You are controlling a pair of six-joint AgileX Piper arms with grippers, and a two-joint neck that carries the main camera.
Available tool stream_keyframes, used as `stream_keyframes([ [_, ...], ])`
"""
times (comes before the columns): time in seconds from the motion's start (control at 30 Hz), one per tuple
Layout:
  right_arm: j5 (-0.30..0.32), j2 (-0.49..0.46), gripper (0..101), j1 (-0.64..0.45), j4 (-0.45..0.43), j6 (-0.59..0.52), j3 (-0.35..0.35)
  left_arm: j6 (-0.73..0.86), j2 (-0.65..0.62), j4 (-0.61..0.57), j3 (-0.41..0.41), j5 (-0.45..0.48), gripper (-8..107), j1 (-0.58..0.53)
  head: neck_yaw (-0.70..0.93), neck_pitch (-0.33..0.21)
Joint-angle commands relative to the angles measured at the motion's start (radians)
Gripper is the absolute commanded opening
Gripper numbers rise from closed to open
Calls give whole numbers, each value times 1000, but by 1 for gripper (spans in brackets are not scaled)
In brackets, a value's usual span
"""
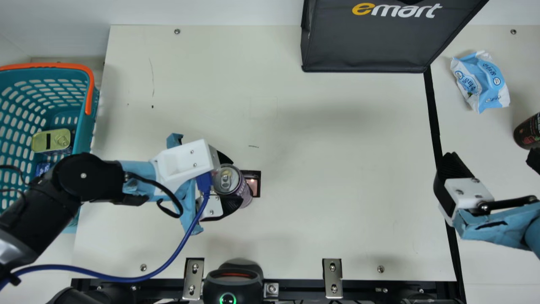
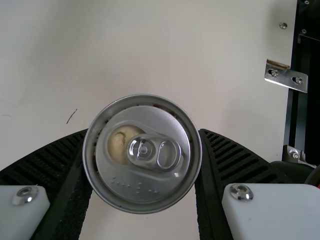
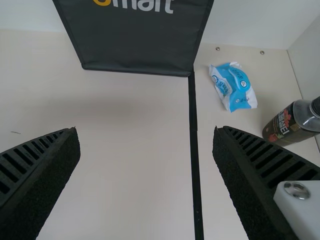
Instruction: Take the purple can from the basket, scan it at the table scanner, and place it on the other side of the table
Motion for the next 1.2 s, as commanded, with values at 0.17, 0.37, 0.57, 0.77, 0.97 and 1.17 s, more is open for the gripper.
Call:
stream_keyframes([
  [0.17,0,0,95,0,0,0,0,-7,2,-5,4,-6,41,1,3,-30],
  [0.37,0,0,95,0,0,0,0,-19,-1,-3,10,-16,61,-4,3,-30],
  [0.57,0,0,95,0,0,0,0,-59,-19,-7,9,-27,81,-6,3,-30],
  [0.77,0,0,95,0,0,0,0,-123,-67,-17,5,-27,90,7,3,-30],
  [0.97,0,0,95,0,0,0,0,-198,-152,-20,17,-18,90,37,3,-30],
  [1.17,0,0,95,0,0,0,0,-285,-264,-2,48,-9,90,76,3,-30],
])
